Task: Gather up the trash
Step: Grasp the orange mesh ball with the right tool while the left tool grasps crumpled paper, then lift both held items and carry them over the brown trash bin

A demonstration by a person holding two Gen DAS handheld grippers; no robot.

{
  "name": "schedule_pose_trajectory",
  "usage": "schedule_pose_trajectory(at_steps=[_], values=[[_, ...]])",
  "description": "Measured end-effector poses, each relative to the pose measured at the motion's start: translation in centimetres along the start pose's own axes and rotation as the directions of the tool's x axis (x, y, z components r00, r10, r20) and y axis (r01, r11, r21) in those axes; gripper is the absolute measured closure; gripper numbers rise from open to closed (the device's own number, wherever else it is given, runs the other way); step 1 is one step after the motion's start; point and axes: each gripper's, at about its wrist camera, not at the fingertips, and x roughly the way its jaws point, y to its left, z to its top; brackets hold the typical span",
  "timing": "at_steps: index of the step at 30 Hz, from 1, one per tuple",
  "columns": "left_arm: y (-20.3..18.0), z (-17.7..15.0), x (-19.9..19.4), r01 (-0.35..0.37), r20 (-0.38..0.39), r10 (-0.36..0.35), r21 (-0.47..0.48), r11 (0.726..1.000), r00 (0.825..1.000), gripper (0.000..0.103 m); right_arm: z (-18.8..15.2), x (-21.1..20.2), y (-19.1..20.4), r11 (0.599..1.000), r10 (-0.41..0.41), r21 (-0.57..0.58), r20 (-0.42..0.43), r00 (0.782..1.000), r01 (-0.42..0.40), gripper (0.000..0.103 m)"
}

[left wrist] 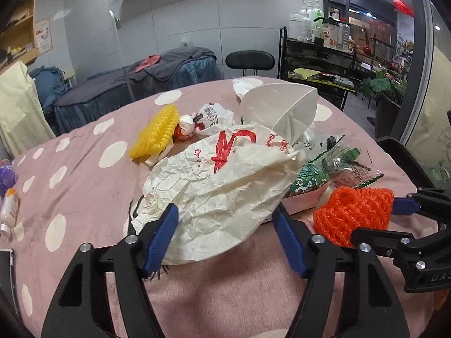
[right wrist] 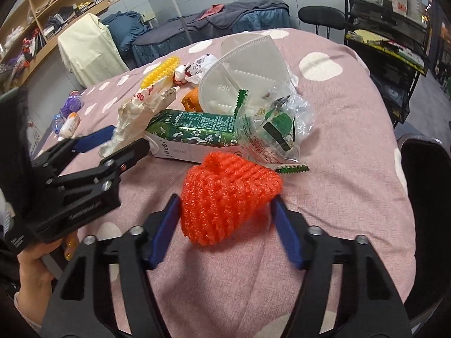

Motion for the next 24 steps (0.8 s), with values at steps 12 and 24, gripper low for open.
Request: schedule_pose_trajectory(at_steps=[12,24], values=[[3.2,-2.2,-2.6,0.098,0.060,-0.087,-0.241,0.966,0.994,0.085,-0.8,-0.2,0.2,0.999,0.051,-0.013,0.021,0.998,-0.051,0.077],[1.9,-3.0,-7.5,0.105,0.180,-0.054,-0.288,0.952,0.982,0.095,-2.3,-2.6,0.5,0.995,0.090,-0.060,0.097,0.991,-0.084,0.079]])
